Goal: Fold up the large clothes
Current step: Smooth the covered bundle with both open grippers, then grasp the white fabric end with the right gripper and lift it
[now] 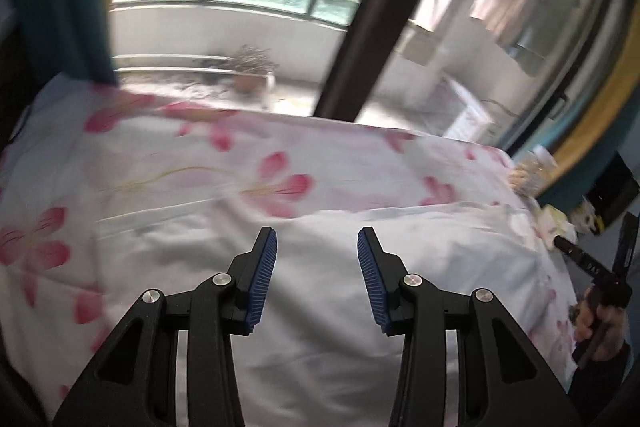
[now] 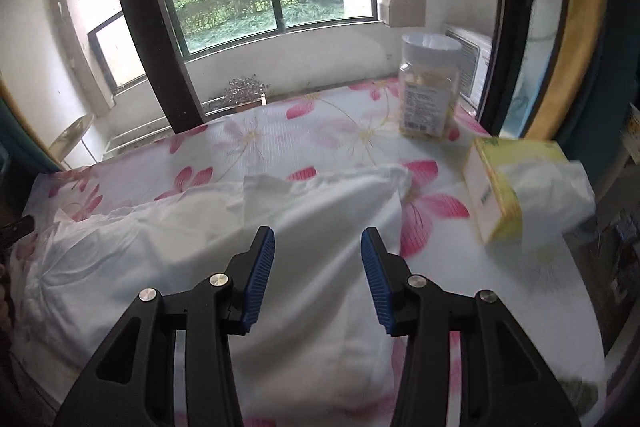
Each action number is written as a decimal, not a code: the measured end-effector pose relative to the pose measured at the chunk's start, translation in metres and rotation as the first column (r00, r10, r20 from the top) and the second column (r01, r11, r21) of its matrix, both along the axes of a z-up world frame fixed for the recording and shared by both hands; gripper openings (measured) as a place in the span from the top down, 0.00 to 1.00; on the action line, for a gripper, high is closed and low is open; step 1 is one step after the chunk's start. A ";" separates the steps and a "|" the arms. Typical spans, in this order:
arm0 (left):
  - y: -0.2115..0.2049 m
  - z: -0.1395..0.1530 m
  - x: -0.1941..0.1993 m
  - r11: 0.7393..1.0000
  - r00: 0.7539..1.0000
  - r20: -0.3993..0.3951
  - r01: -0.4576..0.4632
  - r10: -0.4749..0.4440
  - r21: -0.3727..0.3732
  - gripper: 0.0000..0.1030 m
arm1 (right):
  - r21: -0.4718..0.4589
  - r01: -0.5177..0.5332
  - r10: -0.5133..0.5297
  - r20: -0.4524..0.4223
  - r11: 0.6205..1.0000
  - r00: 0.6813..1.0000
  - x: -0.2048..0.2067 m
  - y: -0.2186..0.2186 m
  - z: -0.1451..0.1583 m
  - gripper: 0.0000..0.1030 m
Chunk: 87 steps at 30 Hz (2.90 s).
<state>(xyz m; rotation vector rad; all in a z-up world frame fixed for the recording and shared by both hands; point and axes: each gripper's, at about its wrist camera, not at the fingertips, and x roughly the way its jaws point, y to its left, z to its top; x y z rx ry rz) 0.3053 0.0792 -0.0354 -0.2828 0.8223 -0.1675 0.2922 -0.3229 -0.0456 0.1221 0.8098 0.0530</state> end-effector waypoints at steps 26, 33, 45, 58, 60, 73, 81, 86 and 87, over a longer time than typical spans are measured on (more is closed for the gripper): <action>-0.081 -0.059 -0.053 0.990 0.984 -0.114 0.139 -0.134 0.033 0.57 | 0.263 0.020 0.013 -0.125 0.965 0.992 -0.077 -0.022 -0.059 0.25; -0.077 -0.063 -0.054 0.989 0.984 -0.103 0.146 -0.145 0.007 0.57 | 0.278 0.038 -0.007 -0.113 0.960 0.994 -0.067 0.000 -0.061 0.04; -0.069 -0.065 -0.052 0.981 0.977 -0.093 0.187 -0.191 -0.045 0.57 | 0.384 0.105 -0.076 -0.089 0.917 0.993 -0.045 0.019 -0.062 0.00; -0.069 -0.069 -0.052 0.983 0.981 -0.075 0.173 -0.178 -0.066 0.57 | 0.510 0.104 -0.079 -0.070 0.854 0.994 -0.022 0.046 -0.064 0.00; -0.069 -0.069 -0.052 0.983 0.981 -0.075 0.172 -0.177 -0.066 0.57 | 0.506 0.099 -0.075 -0.068 0.857 0.995 -0.015 0.052 -0.063 0.00; -0.069 -0.070 -0.053 0.980 0.979 -0.068 0.187 -0.192 -0.070 0.57 | 0.389 0.036 -0.015 -0.056 0.921 0.998 0.004 0.087 -0.063 0.76; -0.065 -0.066 -0.050 0.976 0.977 -0.086 0.186 -0.196 -0.118 0.57 | 0.313 0.002 -0.006 0.010 0.950 1.000 0.002 0.099 -0.043 0.86; -0.054 -0.052 -0.057 0.978 0.983 -0.056 0.168 -0.175 -0.122 0.57 | 0.200 -0.017 0.007 0.048 0.980 0.999 -0.003 0.115 -0.021 0.87; -0.051 -0.048 -0.060 0.980 0.985 -0.045 0.160 -0.166 -0.116 0.57 | 0.173 -0.019 0.010 0.056 0.985 0.998 -0.005 0.119 -0.016 0.87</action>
